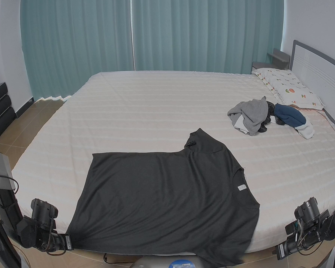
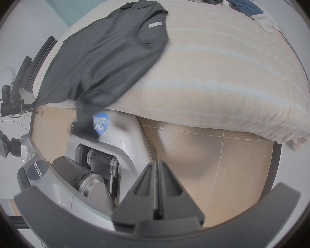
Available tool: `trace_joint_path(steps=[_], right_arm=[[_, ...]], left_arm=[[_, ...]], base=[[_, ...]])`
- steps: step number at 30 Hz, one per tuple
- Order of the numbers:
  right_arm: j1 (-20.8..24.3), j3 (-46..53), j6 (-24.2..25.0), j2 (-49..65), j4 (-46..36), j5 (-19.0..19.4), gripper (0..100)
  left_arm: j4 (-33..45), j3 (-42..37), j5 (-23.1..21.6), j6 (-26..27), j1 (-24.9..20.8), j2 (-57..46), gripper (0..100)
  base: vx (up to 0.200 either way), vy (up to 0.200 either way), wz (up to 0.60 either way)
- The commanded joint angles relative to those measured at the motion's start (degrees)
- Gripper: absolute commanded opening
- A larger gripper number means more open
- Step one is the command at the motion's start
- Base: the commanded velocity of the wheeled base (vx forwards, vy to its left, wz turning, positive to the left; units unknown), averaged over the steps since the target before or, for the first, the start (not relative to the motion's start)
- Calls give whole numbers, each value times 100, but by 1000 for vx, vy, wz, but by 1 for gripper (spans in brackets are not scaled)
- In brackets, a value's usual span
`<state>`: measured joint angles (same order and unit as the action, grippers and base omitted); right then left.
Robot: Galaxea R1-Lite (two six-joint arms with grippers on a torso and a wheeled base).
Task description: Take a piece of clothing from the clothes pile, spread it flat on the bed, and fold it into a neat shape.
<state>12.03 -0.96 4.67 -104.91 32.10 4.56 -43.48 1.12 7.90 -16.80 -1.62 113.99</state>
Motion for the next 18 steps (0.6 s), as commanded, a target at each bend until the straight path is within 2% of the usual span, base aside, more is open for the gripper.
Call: trace_joint_path(steps=[1,10,12,14,18], right_arm=[[-8,96,-10,129,16,19,0],[-8,8,43,182,60,186,0],[-8,-62,78,164,156,335,0],[-8,-167,245,85,367,713,0],[-43,-440,597,-135,570,871,0]], left_arm=[[51,-95,-8,28,-14,-26,0],[-20,-42,-17,1,-14,-62,0],[-20,-24,-17,-8,-14,-62,0],[-55,2,-17,-52,-14,-62,0],[-283,-24,-25,-60,-5,-44,0]], base=[[0,0,0],[0,0,0],[0,0,0],[0,0,0],[0,0,0]])
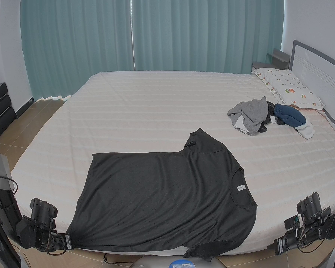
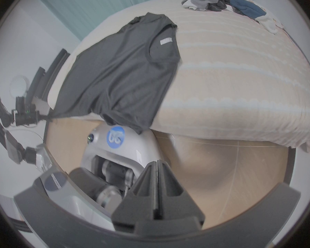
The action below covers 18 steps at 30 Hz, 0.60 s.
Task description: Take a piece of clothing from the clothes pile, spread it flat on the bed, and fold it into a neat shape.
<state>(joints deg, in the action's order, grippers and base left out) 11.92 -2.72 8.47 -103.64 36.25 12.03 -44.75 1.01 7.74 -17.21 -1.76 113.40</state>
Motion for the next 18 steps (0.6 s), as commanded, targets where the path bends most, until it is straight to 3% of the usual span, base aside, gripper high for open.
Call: trace_joint_path(steps=[1,2,9,13,18], right_arm=[[-50,-326,287,-305,180,133,0],[-76,-387,339,-332,198,159,100],[-102,-915,963,-833,198,642,100],[-164,-1170,1060,-1176,277,660,100],[-181,-1468,1543,-1554,910,669,100]], left_arm=[[-192,-13,-1,-19,9,25,0],[-218,-13,-9,-28,9,25,0],[-236,4,-36,-37,17,60,0],[-236,13,-36,-37,26,60,0],[-245,13,-45,-37,35,60,0]], base=[[0,0,0],[0,0,0],[0,0,0],[0,0,0],[0,0,0]])
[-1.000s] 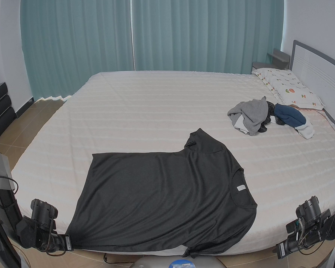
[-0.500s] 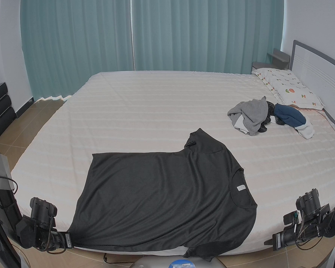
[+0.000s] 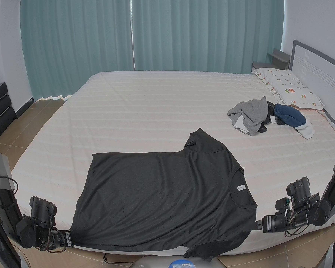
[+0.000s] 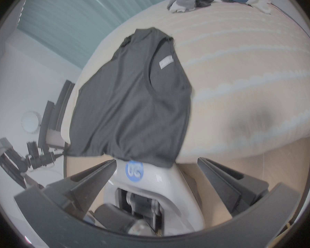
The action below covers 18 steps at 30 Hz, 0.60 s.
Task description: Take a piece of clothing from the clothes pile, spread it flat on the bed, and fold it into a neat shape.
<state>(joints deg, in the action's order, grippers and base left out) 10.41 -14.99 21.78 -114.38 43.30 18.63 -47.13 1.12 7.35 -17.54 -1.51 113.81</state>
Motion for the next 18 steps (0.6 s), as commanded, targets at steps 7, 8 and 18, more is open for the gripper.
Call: trace_joint_path(steps=[7,8,18], right_arm=[[-13,-355,441,-1191,961,1,100],[-13,-355,441,-1279,1049,1,100],[-57,-267,449,-1763,2121,-61,0]], left_arm=[[-7,28,-6,-4,19,36,0],[-16,28,-6,-4,19,36,0],[-16,46,-6,-65,19,36,0]], base=[[0,0,0],[0,0,0],[0,0,0]])
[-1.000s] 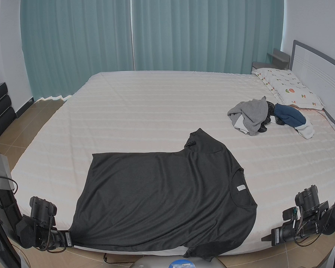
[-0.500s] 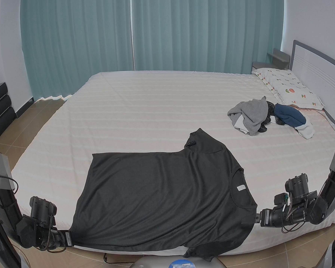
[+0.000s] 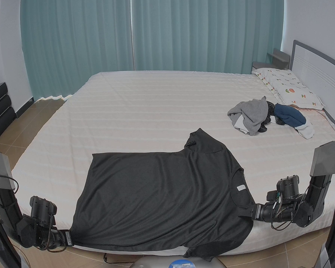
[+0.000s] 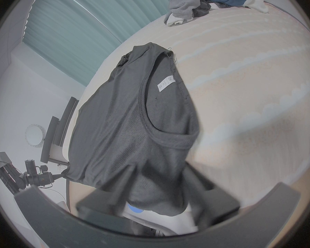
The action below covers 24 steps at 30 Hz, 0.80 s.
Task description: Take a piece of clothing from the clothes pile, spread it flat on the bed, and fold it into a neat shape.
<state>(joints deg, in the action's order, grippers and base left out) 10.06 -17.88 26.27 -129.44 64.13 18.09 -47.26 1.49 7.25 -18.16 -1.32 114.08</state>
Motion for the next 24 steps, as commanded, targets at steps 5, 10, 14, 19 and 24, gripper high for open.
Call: trace_joint_path(steps=[5,10,14,19,24], right_arm=[[-188,-57,10,-46,240,1,0],[-320,-374,80,138,345,-16,0],[-329,-822,212,121,284,-60,0],[-320,-1446,203,-37,205,-78,0],[-294,-2202,203,-169,-507,-95,0]], left_arm=[[-2,27,-5,-12,0,9,0],[-2,238,4,-346,-27,0,0],[-2,387,4,-636,-62,9,0],[-29,458,-5,-732,-70,0,0],[-152,519,-13,-935,-97,18,0]], base=[[0,0,0],[0,0,0],[0,0,0],[0,0,0],[0,0,0]])
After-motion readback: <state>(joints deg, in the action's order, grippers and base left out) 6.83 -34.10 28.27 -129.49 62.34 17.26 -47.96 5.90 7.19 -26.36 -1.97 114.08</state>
